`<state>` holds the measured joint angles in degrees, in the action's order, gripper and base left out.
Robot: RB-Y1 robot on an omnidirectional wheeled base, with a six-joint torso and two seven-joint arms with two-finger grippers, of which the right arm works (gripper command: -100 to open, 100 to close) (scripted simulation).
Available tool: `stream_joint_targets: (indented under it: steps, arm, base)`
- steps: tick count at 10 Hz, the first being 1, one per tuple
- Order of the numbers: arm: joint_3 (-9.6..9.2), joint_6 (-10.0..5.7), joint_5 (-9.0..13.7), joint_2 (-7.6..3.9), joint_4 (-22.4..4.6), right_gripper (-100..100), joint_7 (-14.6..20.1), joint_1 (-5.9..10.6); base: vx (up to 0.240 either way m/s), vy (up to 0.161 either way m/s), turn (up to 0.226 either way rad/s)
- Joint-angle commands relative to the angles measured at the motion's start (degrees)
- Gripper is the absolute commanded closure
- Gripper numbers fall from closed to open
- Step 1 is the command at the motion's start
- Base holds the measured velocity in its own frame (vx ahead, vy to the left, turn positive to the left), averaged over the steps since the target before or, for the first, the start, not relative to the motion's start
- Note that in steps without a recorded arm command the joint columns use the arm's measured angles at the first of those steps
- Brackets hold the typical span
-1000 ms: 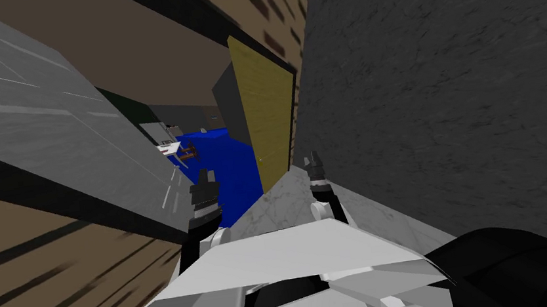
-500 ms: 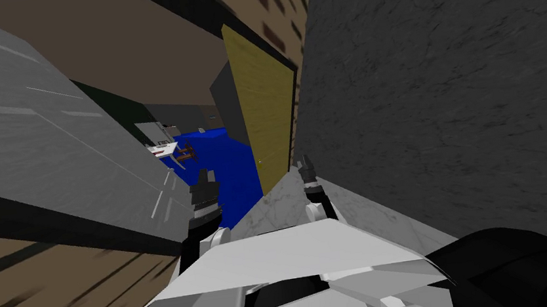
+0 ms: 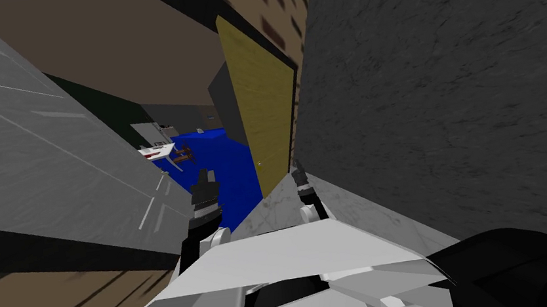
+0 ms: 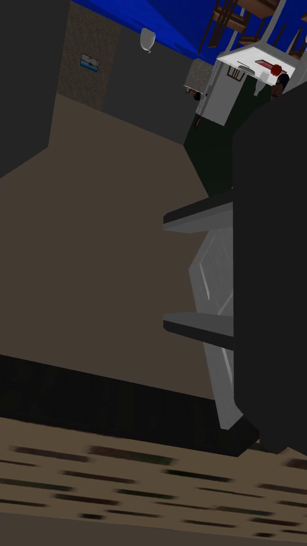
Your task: Push the door open
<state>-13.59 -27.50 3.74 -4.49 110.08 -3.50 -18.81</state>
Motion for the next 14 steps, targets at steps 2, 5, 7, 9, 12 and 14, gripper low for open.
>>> stream_joint_targets:
  steps: [2,5,7,9,12,14]
  arm:
    - [-2.56,-1.39,0.2,-0.82,-4.5,-100,0.8,1.44]
    - [-5.63,-2.80,0.2,-1.57,-9.4,-100,1.5,3.15]
    - [-7.70,-3.76,0.3,-2.07,-12.6,-100,2.0,4.31]
    - [-9.77,-4.71,0.4,-2.55,-16.2,-100,2.5,5.47]
    - [-12.88,-6.15,0.5,-3.26,-21.2,-100,3.2,7.21]
    - [-13.90,-6.61,0.5,-3.48,-22.8,-100,3.4,7.77]
  base:
    - [0.095,0.010,-0.023]
    - [0.097,-0.007,-0.022]
    - [0.101,0.000,-0.022]
    - [0.099,0.018,-0.024]
    - [0.104,-0.001,-0.022]
    - [0.058,0.005,-0.012]
